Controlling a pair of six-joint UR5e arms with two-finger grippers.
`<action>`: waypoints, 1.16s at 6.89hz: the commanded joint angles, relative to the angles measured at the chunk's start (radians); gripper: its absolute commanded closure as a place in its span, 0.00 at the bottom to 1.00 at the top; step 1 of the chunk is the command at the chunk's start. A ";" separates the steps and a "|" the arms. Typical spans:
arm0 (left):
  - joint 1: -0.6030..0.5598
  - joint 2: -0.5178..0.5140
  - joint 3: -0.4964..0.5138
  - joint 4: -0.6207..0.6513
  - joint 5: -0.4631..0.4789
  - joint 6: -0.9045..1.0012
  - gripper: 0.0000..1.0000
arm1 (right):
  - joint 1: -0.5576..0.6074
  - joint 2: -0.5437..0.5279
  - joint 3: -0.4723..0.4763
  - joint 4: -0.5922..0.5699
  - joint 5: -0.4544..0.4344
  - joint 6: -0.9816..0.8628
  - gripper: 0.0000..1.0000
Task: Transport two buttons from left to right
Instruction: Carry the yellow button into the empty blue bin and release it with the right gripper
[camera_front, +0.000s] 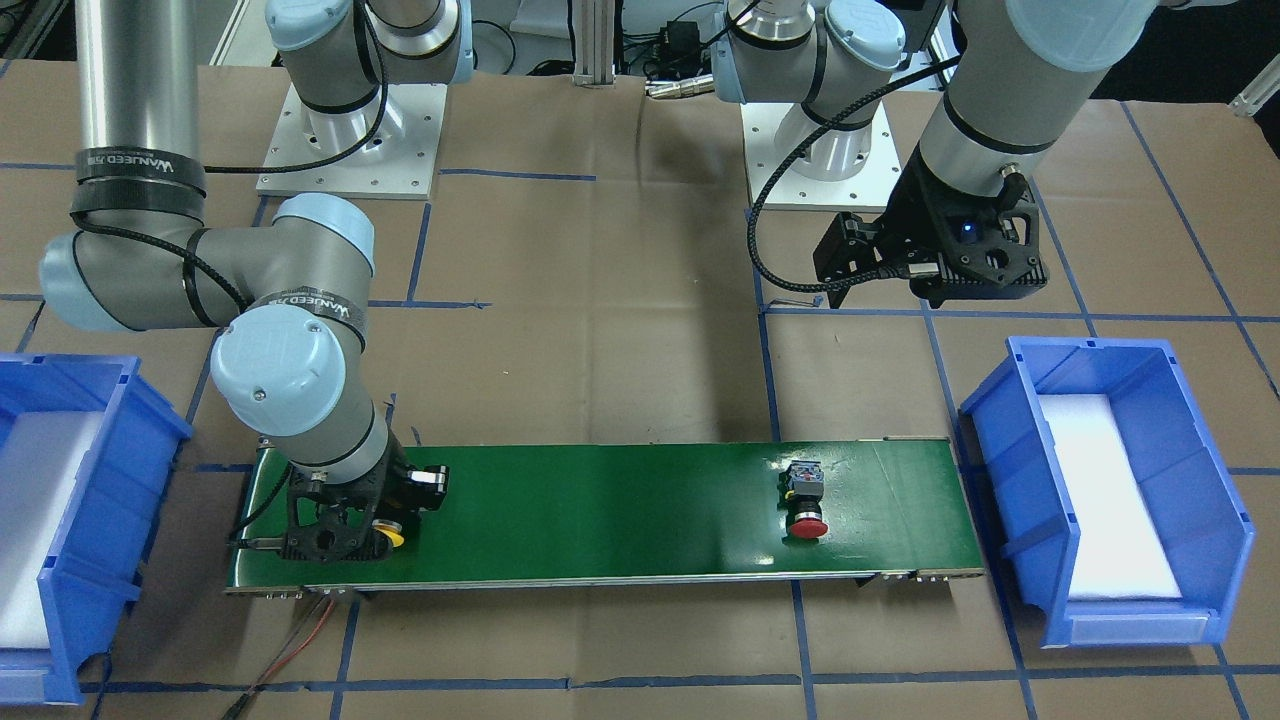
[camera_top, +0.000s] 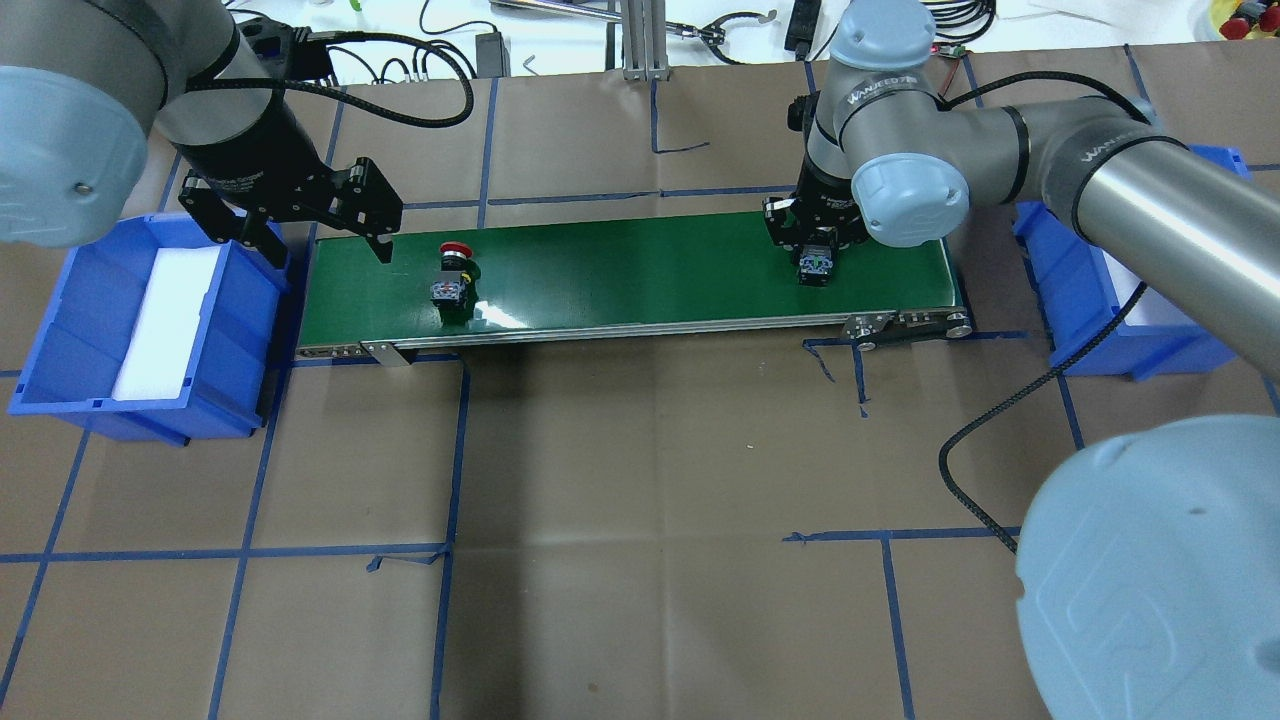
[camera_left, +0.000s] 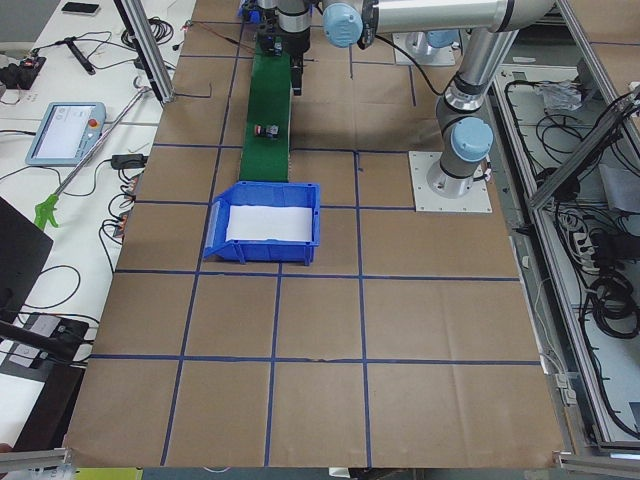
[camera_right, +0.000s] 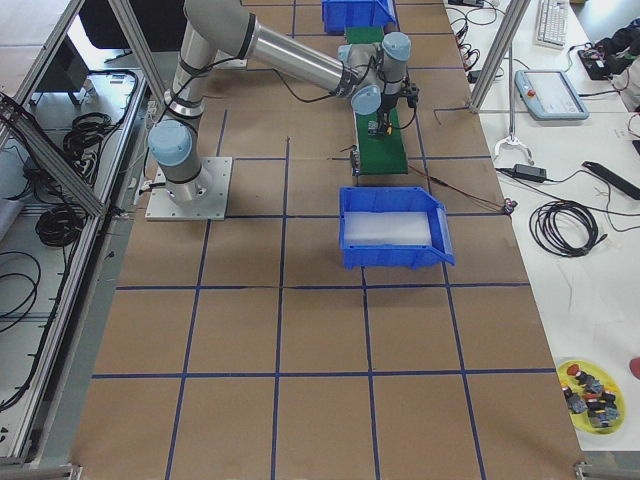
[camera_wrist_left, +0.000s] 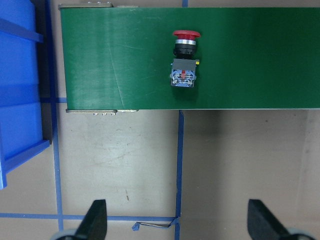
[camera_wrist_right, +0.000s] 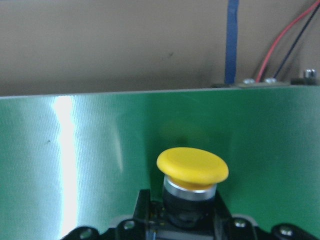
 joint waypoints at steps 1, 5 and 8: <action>-0.001 0.003 0.000 -0.001 0.002 0.000 0.00 | -0.083 -0.078 -0.063 0.164 -0.011 -0.051 1.00; -0.002 0.013 -0.001 -0.001 0.008 -0.002 0.00 | -0.486 -0.145 -0.213 0.349 -0.008 -0.605 0.99; -0.004 0.014 -0.001 -0.001 0.005 -0.012 0.00 | -0.588 -0.116 -0.189 0.308 0.001 -0.788 1.00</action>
